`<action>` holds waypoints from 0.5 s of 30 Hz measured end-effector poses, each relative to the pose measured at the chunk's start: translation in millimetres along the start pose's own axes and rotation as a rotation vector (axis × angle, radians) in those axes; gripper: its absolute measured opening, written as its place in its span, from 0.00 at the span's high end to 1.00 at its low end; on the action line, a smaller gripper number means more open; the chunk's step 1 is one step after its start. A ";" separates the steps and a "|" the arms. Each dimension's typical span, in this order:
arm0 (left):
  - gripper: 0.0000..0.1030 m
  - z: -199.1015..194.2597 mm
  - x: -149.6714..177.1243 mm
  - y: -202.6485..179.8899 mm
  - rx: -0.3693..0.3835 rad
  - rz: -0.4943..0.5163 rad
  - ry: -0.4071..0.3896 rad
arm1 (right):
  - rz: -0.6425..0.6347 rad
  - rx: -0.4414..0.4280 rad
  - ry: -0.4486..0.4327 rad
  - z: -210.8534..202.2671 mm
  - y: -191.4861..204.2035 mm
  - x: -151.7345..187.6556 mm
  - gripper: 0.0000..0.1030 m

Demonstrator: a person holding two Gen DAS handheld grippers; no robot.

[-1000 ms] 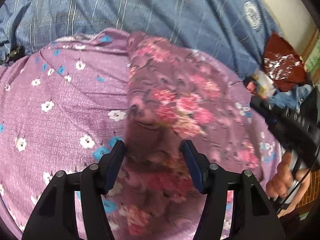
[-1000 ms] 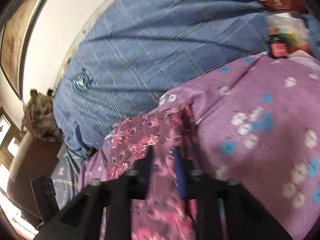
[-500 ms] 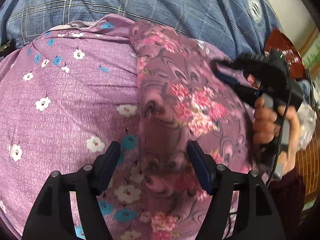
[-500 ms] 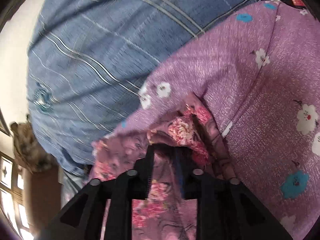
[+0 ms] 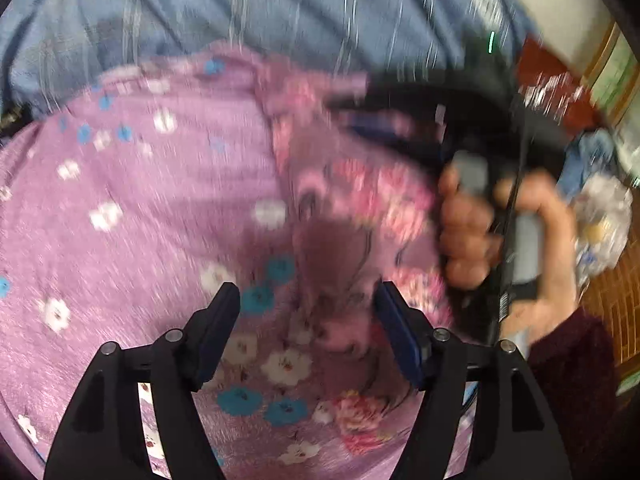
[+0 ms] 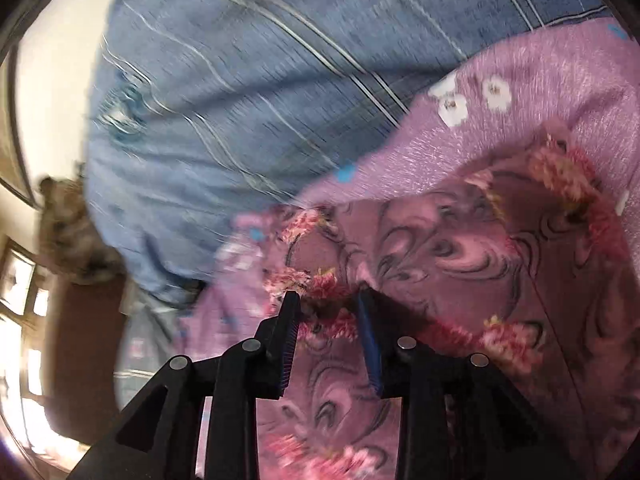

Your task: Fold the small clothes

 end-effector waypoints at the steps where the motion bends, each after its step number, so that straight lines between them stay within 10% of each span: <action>1: 0.32 2.6 1.7 0.1 0.004 -0.012 0.013 | -0.031 0.026 -0.001 1.2 2.6 1.9 0.70; 10: 0.32 -36.5 -19.0 -5.1 0.061 -0.070 -0.111 | 0.025 -0.090 -0.098 -105.7 -13.1 -0.4 0.46; 15: 0.30 -42.1 -29.7 -15.7 0.020 -0.042 -0.169 | 0.075 -0.079 -0.140 -171.4 -62.1 28.0 0.58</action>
Point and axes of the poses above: each gripper's, at about its wrist camera, not at the fingertips, and z roughly the way its jaws point, y to its left, x to its underside, the point moved 9 cm from there along z, roughly the way its jaws point, and after that the axes turned 1 degree about -z, right-handed, at the moved point
